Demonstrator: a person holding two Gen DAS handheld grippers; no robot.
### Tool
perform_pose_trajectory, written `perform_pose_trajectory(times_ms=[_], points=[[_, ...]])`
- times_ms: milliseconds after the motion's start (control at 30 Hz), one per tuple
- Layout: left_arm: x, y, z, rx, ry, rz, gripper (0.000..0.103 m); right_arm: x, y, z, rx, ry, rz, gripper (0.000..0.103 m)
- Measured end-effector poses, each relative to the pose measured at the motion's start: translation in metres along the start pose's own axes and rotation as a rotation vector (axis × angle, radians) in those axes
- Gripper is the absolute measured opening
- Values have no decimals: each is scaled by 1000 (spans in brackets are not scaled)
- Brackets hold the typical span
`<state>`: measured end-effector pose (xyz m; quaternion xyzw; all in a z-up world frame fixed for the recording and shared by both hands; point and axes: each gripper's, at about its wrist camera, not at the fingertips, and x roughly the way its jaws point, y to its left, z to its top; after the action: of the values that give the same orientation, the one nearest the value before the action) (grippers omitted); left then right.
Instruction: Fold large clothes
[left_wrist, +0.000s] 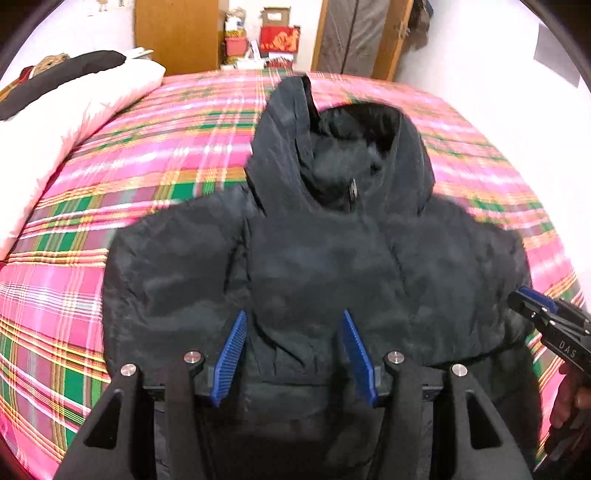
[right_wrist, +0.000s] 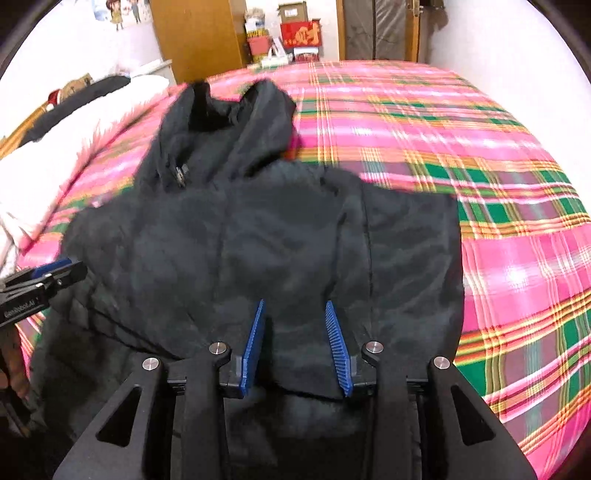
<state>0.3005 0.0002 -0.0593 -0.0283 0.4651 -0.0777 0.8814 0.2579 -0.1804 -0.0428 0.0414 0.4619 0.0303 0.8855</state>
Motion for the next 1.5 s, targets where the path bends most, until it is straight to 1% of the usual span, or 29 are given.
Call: perform_pose_trajectory(times_ms=[100,200,267,367,433,467,533,600,667,733,867,933,967,1000,1033,1067,1100,1133,1233,1333,1500], points=[[-7,8,13,-25,-33,-13,56,0,8,22,-5,-25,28,38],[-8,16,33,-49,-49,-20,56,9,16,46,-15,-25,45,40],[-5,22,49,-52,-64,-28,56,17,21,66,-23,-35,58,40],[6,25,81,-30,-78,-43,56,30,27,96,-50,-54,68,40],[20,26,102,-27,-72,-48,56,40,27,112,-58,-51,61,40],[30,27,116,-26,-65,-49,56,50,29,125,-65,-45,64,40],[48,27,138,-26,-57,-51,56,62,31,138,-75,-40,73,40],[68,25,156,-24,-40,-44,56,80,33,157,-81,-38,55,40],[89,22,171,-16,-33,-32,56,90,32,171,-79,-42,55,40],[109,19,180,-5,-21,-17,56,106,32,187,-78,-36,50,40],[146,21,188,-6,9,40,56,136,26,205,-52,-2,22,40],[156,21,187,4,7,38,55,149,22,212,-33,7,-2,40],[158,20,187,14,1,34,42,155,20,215,-27,18,-3,40],[160,19,186,23,-3,29,34,161,18,217,-28,33,-7,40],[162,19,185,27,-5,19,23,165,17,218,-29,44,-13,38],[162,18,184,31,-5,9,11,167,17,219,-33,50,-14,30],[161,17,184,35,-11,1,8,168,18,218,-42,61,-8,13],[158,15,184,39,-20,-2,6,166,18,218,-44,55,-5,10],[139,16,182,22,-62,-17,4,144,23,216,-54,5,24,8],[106,22,176,0,-123,-39,4,108,24,211,-35,-54,73,7],[43,31,156,-35,-211,-90,4,33,29,179,-30,-153,128,7]])
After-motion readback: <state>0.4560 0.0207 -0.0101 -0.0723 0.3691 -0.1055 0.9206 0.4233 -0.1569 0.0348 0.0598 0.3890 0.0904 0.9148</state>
